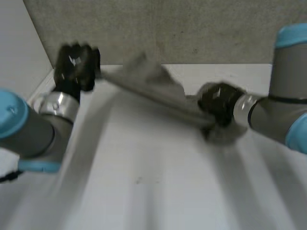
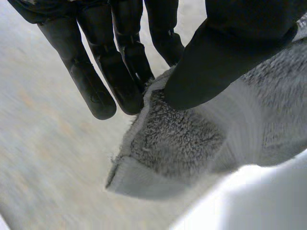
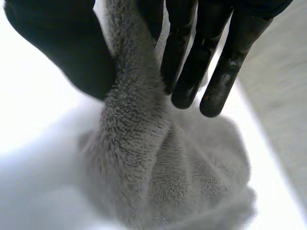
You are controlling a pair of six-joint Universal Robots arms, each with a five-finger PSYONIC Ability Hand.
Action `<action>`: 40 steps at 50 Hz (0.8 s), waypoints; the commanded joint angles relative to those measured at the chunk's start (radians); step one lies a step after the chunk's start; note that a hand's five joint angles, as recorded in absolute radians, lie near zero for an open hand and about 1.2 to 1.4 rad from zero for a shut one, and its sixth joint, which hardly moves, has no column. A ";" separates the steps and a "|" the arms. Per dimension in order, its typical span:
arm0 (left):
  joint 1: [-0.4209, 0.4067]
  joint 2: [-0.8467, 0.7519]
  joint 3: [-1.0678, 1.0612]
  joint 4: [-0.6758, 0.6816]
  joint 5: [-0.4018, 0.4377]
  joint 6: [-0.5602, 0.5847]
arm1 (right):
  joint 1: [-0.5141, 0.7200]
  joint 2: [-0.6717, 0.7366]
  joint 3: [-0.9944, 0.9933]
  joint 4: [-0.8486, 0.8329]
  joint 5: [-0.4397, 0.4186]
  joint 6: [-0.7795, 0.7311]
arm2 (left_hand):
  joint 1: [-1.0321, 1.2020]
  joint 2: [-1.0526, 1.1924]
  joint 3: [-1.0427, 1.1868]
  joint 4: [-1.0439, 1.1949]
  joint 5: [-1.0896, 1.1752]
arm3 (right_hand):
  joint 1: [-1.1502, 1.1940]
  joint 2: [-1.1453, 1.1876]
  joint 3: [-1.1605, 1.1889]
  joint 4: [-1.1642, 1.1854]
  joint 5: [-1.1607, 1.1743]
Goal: Fold the towel.
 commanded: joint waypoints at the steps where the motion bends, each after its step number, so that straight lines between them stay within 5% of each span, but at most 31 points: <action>1: 0.001 -0.006 -0.137 0.006 0.034 0.002 | -0.003 0.093 0.066 0.006 0.008 -0.036 | 0.205 0.179 0.179 0.178 0.186 | -0.249 -0.383 -0.383 -0.384 -0.408; 7: 0.040 0.012 -0.165 -0.012 0.034 0.002 | -0.045 0.057 0.098 -0.094 0.010 0.154 | 0.205 0.179 0.179 0.178 0.186 | -0.486 -0.619 -0.619 -0.621 -0.644; 16: 0.093 0.114 -0.157 -0.038 0.032 -0.001 | -0.143 -0.146 0.303 -0.259 0.004 0.481 | 0.205 0.179 0.179 0.178 0.186 | -0.478 -0.611 -0.611 -0.612 -0.636; 25: 0.098 0.175 -0.162 -0.038 0.031 -0.013 | -0.158 -0.316 0.561 -0.336 0.002 0.589 | 0.205 0.179 0.179 0.178 0.186 | -0.366 -0.499 -0.500 -0.501 -0.524; 32: 0.086 0.178 -0.168 -0.040 0.029 -0.015 | -0.146 -0.413 0.762 -0.456 -0.012 0.664 | 0.205 0.179 0.179 0.178 0.186 | 0.041 -0.092 -0.092 -0.093 -0.117; 40: 0.084 0.172 -0.171 -0.038 0.028 -0.015 | -0.077 -0.404 0.805 -0.465 -0.018 0.673 | 0.205 0.179 0.179 0.178 0.186 | -0.060 -0.194 -0.194 -0.195 -0.219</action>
